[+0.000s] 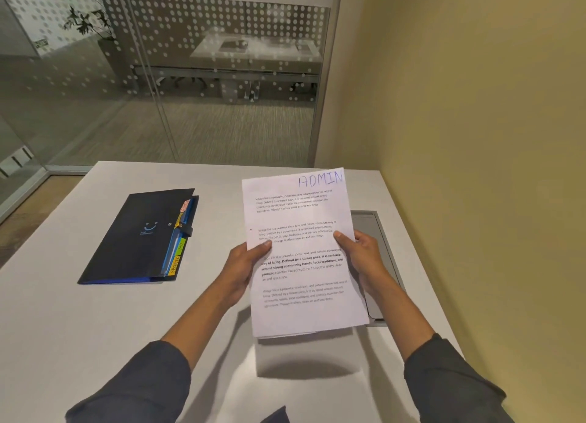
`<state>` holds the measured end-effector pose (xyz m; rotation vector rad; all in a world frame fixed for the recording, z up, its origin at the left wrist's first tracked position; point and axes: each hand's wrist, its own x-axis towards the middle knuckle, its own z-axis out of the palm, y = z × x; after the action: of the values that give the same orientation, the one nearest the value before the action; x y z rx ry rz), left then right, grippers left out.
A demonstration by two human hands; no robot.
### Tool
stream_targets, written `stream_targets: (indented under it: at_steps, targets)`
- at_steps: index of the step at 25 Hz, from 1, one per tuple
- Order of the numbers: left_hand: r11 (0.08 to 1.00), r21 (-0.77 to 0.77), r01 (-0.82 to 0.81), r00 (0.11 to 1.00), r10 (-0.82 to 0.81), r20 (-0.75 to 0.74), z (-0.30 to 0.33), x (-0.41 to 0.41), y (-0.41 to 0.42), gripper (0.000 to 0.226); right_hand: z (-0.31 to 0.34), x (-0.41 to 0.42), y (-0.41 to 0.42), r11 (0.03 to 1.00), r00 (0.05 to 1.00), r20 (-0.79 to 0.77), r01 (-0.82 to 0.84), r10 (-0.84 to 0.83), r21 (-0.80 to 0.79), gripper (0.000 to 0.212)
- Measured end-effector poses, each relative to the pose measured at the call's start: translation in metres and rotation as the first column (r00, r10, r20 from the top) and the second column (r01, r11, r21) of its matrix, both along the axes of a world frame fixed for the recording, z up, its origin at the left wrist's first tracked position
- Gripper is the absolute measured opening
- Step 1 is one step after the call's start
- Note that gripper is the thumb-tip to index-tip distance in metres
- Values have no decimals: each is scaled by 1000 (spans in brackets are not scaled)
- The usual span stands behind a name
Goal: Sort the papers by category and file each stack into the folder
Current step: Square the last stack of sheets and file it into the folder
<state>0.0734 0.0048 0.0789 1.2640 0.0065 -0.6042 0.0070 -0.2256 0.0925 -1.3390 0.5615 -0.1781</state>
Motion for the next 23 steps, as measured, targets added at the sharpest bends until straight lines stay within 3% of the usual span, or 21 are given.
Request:
stream_targets:
  at_steps: [5,14,16,20,23]
  targets:
    - [998,39,-39,999,38,38,3,-1,-8,21,-4,-5,12,996,997,18,73,-74,41,21]
    - [991,88,103,989,-112,100,30,16,14,28,-2,-13,30,984,998,40,30,-37,175,18]
    - [994,79,70,991,-78,112,31,15,14,23,1,-12,34,995,998,32,52,-54,80,19]
    - [995,81,59,989,-70,130,31,7,14,19,15,1,24,929,987,108,147,-117,-339,40]
    - [991,113,77,986,-92,138,30,-2,15,16,37,10,9,868,962,218,244,-162,-432,44]
